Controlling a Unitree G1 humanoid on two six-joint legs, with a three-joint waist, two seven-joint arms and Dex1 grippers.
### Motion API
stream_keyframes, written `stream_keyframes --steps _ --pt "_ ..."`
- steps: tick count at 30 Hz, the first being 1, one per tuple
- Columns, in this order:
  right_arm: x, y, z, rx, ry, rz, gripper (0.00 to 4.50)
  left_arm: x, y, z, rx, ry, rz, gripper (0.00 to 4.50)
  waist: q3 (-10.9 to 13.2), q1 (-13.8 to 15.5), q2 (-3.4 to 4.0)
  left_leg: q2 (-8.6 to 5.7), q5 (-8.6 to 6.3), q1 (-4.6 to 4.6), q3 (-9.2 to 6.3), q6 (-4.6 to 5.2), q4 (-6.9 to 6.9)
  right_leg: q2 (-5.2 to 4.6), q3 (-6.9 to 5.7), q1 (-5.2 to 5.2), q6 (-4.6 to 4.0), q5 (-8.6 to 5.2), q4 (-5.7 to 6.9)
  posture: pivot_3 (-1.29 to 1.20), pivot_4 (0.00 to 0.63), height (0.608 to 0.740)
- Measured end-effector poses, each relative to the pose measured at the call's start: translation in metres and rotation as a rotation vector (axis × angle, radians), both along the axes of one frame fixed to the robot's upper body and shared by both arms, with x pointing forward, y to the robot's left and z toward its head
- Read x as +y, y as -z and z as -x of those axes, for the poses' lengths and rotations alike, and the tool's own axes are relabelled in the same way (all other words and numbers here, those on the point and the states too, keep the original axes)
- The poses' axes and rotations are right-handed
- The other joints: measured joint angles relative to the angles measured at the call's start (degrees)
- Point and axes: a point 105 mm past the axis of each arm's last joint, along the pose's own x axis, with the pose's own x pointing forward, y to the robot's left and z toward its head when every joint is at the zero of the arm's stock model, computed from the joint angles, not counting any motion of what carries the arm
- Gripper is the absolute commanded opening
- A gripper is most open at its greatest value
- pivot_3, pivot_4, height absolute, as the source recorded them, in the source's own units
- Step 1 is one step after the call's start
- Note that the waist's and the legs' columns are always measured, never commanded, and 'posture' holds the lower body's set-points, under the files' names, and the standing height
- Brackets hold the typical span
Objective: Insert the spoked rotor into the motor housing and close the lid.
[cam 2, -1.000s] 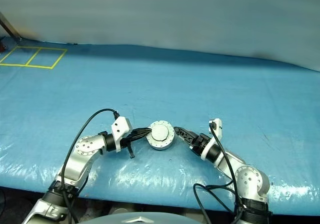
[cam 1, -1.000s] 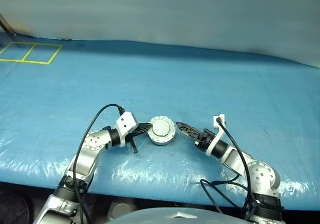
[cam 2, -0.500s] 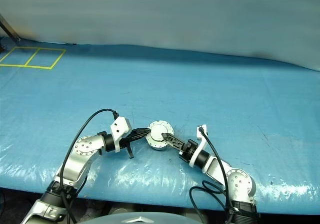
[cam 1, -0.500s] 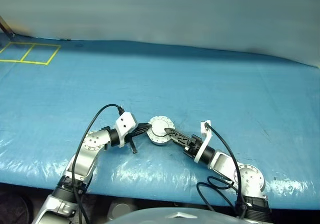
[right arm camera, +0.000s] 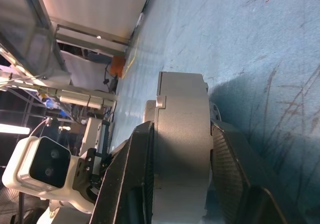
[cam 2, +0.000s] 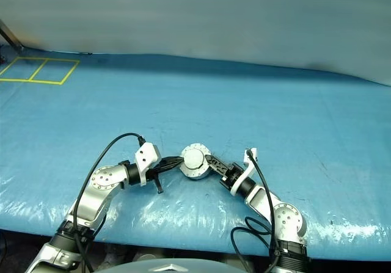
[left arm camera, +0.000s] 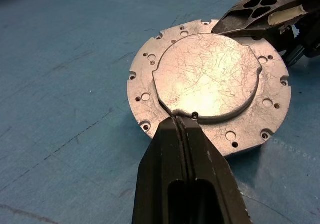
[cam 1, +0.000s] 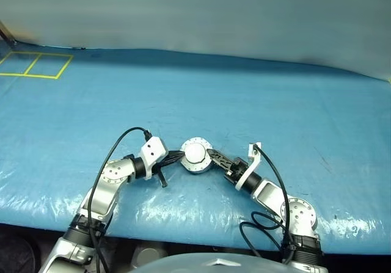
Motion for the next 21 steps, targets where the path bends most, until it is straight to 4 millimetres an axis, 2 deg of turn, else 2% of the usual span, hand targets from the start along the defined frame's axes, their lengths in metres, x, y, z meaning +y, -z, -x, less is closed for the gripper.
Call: stream_keyframes --steps 3,6,10,13,21 --pt "0.003 0.000 0.000 0.008 0.004 -0.008 1.23 0.001 -0.004 0.000 0.018 -0.022 0.062 0.00 0.02 -0.28 0.02 0.04 0.00 0.00 0.00 0.00 0.00 0.03 0.00 -0.03 -0.02 -0.01 0.03 0.00 0.150 0.740" --pt "0.006 0.000 0.000 0.006 -0.005 -0.014 1.23 0.008 -0.011 0.004 0.107 -0.056 0.185 0.00 0.12 -0.84 0.00 0.08 0.00 -0.29 0.05 0.00 -0.01 0.06 0.04 -0.44 -0.01 0.00 0.17 0.00 0.150 0.740" --pt "0.015 0.000 0.001 0.029 -0.028 -0.041 1.23 -0.007 -0.048 0.017 0.101 0.059 0.308 0.00 0.12 -1.13 0.01 0.18 0.00 -0.44 0.01 0.00 -0.03 0.20 0.05 -0.63 0.16 0.13 0.21 0.00 0.150 0.740" --pt "0.017 0.001 -0.003 0.078 -0.011 -0.108 1.23 -0.007 -0.068 0.022 0.093 0.079 0.382 0.00 0.13 -1.27 0.02 0.29 0.00 -0.44 -0.02 0.00 -0.03 0.33 0.05 -0.64 0.08 0.10 0.22 0.00 0.150 0.740" --pt "0.009 -0.007 -0.009 0.092 0.044 -0.267 1.23 0.015 -0.065 0.018 0.170 -0.069 0.466 0.00 0.28 -1.24 0.19 0.38 0.00 -0.69 -0.03 0.00 0.03 0.46 0.06 -0.84 0.04 0.13 0.22 0.00 0.150 0.740"
